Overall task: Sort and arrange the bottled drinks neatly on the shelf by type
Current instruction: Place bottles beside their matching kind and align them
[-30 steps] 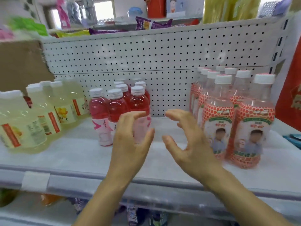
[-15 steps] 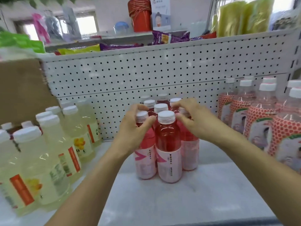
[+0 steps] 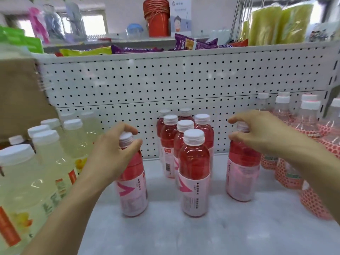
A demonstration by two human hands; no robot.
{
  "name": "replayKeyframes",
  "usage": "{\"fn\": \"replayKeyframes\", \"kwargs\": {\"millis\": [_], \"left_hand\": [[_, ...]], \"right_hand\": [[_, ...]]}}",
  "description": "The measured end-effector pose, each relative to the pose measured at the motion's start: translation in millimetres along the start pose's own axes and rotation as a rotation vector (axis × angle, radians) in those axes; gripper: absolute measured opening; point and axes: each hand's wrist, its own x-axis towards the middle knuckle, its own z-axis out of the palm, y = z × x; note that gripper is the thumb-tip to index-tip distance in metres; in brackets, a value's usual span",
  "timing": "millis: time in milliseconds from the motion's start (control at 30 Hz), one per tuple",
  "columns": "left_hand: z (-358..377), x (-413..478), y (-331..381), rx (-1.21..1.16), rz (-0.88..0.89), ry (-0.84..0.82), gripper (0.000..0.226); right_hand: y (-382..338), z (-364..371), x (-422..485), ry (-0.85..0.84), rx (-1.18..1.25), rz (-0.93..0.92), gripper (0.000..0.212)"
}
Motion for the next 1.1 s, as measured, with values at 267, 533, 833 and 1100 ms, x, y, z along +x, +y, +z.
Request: {"fn": "replayKeyframes", "kwargs": {"millis": [267, 533, 833, 1100], "left_hand": [[4, 49, 58, 0.104, 0.179, -0.290, 0.022], [40, 100, 76, 0.192, 0.232, -0.884, 0.033], [8, 101, 55, 0.347, 0.206, -0.789, 0.021], [-18, 118, 22, 0.507, 0.029, -0.742, 0.031]], "right_hand": [[-32, -11, 67, -0.068, -0.029, -0.212, 0.041], [-39, 9, 101, -0.315, -0.164, -0.278, 0.026], [-20, 6, 104, -0.264, -0.181, -0.099, 0.042], [-38, -9, 75, -0.142, 0.010, -0.263, 0.039]]}}
